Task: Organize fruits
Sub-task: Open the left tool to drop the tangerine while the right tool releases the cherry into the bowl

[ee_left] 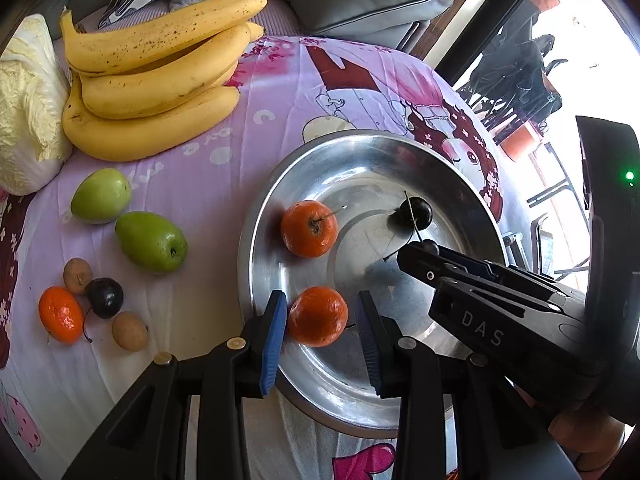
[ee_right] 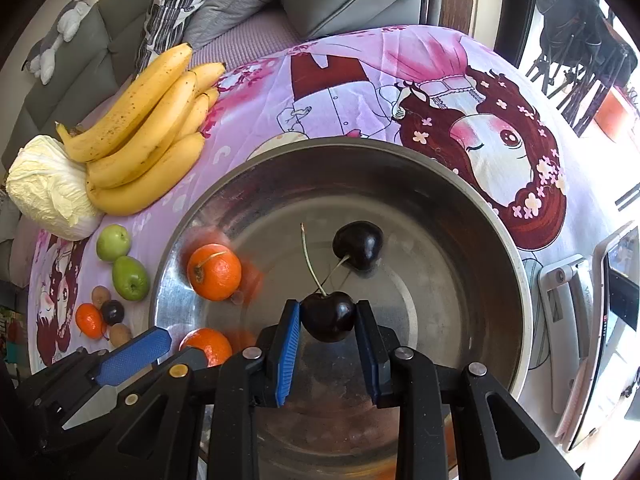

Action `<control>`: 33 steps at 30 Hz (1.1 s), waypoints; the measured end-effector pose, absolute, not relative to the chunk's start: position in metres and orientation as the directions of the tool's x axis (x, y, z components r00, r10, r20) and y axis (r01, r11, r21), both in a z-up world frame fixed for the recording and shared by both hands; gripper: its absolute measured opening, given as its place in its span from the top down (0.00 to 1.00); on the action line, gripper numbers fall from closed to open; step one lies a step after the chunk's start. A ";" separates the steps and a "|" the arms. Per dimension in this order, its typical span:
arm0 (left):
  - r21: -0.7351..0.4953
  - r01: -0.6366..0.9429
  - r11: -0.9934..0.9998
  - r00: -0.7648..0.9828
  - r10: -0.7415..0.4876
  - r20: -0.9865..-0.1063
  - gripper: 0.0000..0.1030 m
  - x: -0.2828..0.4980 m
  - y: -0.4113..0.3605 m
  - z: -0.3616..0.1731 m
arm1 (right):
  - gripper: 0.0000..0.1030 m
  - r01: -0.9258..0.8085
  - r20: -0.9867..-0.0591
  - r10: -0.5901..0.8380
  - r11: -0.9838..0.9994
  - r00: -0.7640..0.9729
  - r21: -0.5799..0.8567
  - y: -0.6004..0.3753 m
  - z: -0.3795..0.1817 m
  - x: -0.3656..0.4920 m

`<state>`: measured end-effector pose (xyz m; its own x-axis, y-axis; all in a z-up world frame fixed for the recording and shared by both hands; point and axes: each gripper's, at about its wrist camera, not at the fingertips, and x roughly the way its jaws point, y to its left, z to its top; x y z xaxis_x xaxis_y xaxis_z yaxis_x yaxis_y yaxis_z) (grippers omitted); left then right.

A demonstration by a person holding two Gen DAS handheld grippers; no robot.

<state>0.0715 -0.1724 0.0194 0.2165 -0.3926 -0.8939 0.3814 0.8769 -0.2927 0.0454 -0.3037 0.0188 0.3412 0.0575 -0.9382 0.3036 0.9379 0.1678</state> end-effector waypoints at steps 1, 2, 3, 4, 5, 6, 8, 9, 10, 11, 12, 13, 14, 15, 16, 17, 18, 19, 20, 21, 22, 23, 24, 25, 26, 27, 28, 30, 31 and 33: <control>-0.295 0.379 0.877 0.216 -0.394 -0.894 0.65 0.072 -0.172 0.020 | 0.70 0.305 -0.938 0.056 0.938 0.342 0.167 -0.304 0.019 0.045; -0.296 0.378 0.877 0.217 -0.395 -0.893 0.64 0.072 -0.171 0.020 | 0.70 0.305 -0.938 0.056 0.937 0.342 0.167 -0.304 0.019 0.045; -0.297 0.377 0.877 0.218 -0.396 -0.892 0.64 0.072 -0.170 0.021 | 0.70 0.309 -0.938 0.057 0.936 0.342 0.170 -0.304 0.019 0.045; -0.299 0.376 0.877 0.220 -0.398 -0.890 0.64 0.072 -0.170 0.022 | 0.70 0.311 -0.938 0.059 0.935 0.341 0.172 -0.305 0.019 0.045; -0.304 0.374 0.876 0.217 -0.402 -0.890 0.64 0.072 -0.169 0.022 | 0.70 0.313 -0.938 0.060 0.934 0.342 0.174 -0.305 0.019 0.045; -0.306 0.373 0.876 0.217 -0.403 -0.889 0.64 0.072 -0.169 0.023 | 0.69 0.313 -0.937 0.060 0.934 0.344 0.174 -0.306 0.020 0.045; -0.312 0.372 0.874 0.216 -0.408 -0.887 0.63 0.071 -0.168 0.025 | 0.69 0.311 -0.934 0.062 0.933 0.353 0.179 -0.306 0.022 0.045; -0.315 0.371 0.873 0.218 -0.412 -0.885 0.63 0.071 -0.167 0.026 | 0.67 0.309 -0.932 0.064 0.934 0.357 0.182 -0.305 0.023 0.045; -0.317 0.369 0.874 0.221 -0.413 -0.883 0.63 0.071 -0.166 0.028 | 0.65 0.306 -0.930 0.064 0.934 0.363 0.184 -0.305 0.024 0.044; -0.318 0.367 0.874 0.223 -0.415 -0.882 0.63 0.070 -0.165 0.029 | 0.64 0.305 -0.928 0.063 0.934 0.367 0.184 -0.305 0.025 0.044; -0.321 0.366 0.873 0.227 -0.418 -0.880 0.63 0.070 -0.163 0.031 | 0.64 0.304 -0.926 0.062 0.935 0.372 0.185 -0.305 0.026 0.044; -0.326 0.365 0.872 0.231 -0.424 -0.876 0.63 0.070 -0.161 0.034 | 0.64 0.304 -0.924 0.062 0.934 0.376 0.186 -0.305 0.027 0.043; -0.329 0.362 0.872 0.237 -0.427 -0.873 0.63 0.070 -0.159 0.036 | 0.64 0.304 -0.923 0.062 0.934 0.381 0.188 -0.305 0.029 0.043; -0.331 0.358 0.873 0.244 -0.430 -0.870 0.63 0.070 -0.157 0.039 | 0.64 0.304 -0.921 0.061 0.934 0.384 0.189 -0.305 0.030 0.043; -0.331 0.351 0.876 0.253 -0.429 -0.867 0.63 0.070 -0.154 0.041 | 0.64 0.304 -0.920 0.061 0.934 0.386 0.189 -0.305 0.030 0.043; -0.329 0.342 0.880 0.261 -0.425 -0.867 0.63 0.071 -0.151 0.043 | 0.64 0.305 -0.920 0.060 0.934 0.387 0.189 -0.305 0.031 0.043; -0.324 0.329 0.887 0.270 -0.417 -0.868 0.63 0.072 -0.147 0.044 | 0.64 0.305 -0.921 0.059 0.934 0.385 0.188 -0.305 0.030 0.044; -0.321 0.310 0.895 0.279 -0.408 -0.869 0.63 0.073 -0.142 0.045 | 0.64 0.305 -0.922 0.059 0.934 0.382 0.186 -0.305 0.030 0.044; -0.319 0.295 0.901 0.283 -0.401 -0.871 0.63 0.075 -0.139 0.044 | 0.64 0.305 -0.924 0.059 0.934 0.379 0.184 -0.305 0.029 0.044; -0.314 0.271 0.910 0.285 -0.387 -0.877 0.62 0.078 -0.134 0.043 | 0.64 0.305 -0.925 0.057 0.935 0.375 0.182 -0.305 0.029 0.044; -0.302 0.244 0.921 0.286 -0.366 -0.886 0.58 0.080 -0.129 0.040 | 0.64 0.303 -0.927 0.056 0.936 0.372 0.178 -0.304 0.029 0.044; -0.291 0.221 0.931 0.288 -0.347 -0.893 0.54 0.082 -0.125 0.038 | 0.64 0.301 -0.928 0.054 0.937 0.369 0.175 -0.303 0.028 0.044; -0.278 0.195 0.941 0.288 -0.326 -0.900 0.52 0.084 -0.121 0.035 | 0.64 0.298 -0.929 0.051 0.939 0.367 0.169 -0.302 0.028 0.044; -0.267 0.173 0.948 0.287 -0.307 -0.907 0.52 0.085 -0.117 0.032 | 0.63 0.294 -0.930 0.048 0.942 0.364 0.163 -0.301 0.027 0.045; -0.261 0.155 0.953 0.284 -0.296 -0.912 0.52 0.087 -0.113 0.029 | 0.61 0.289 -0.931 0.046 0.944 0.362 0.160 -0.299 0.027 0.045; -0.257 0.137 0.957 0.281 -0.286 -0.916 0.52 0.088 -0.110 0.027 | 0.55 0.286 -0.931 0.046 0.945 0.362 0.157 -0.298 0.027 0.045; -0.252 0.119 0.960 0.278 -0.276 -0.920 0.51 0.088 -0.107 0.025 | 0.51 0.281 -0.932 0.042 0.948 0.361 0.152 -0.296 0.027 0.045; -0.244 0.098 0.965 0.271 -0.262 -0.926 0.48 0.090 -0.103 0.021 | 0.47 0.274 -0.931 0.037 0.951 0.363 0.144 -0.294 0.028 0.045; -0.238 0.091 0.967 0.268 -0.254 -0.929 0.45 0.090 -0.101 0.020 | 0.46 0.271 -0.931 0.037 0.952 0.364 0.144 -0.293 0.028 0.045; -0.223 0.080 0.971 0.268 -0.237 -0.934 0.41 0.089 -0.099 0.018 | 0.41 0.265 -0.931 0.034 0.954 0.363 0.138 -0.291 0.028 0.045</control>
<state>0.0893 -0.0993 0.0183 0.2675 -0.2368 -0.9340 0.0799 0.9715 -0.2234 0.0450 -0.2910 0.0283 0.3635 0.0339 -0.9310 0.2646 0.9544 0.1381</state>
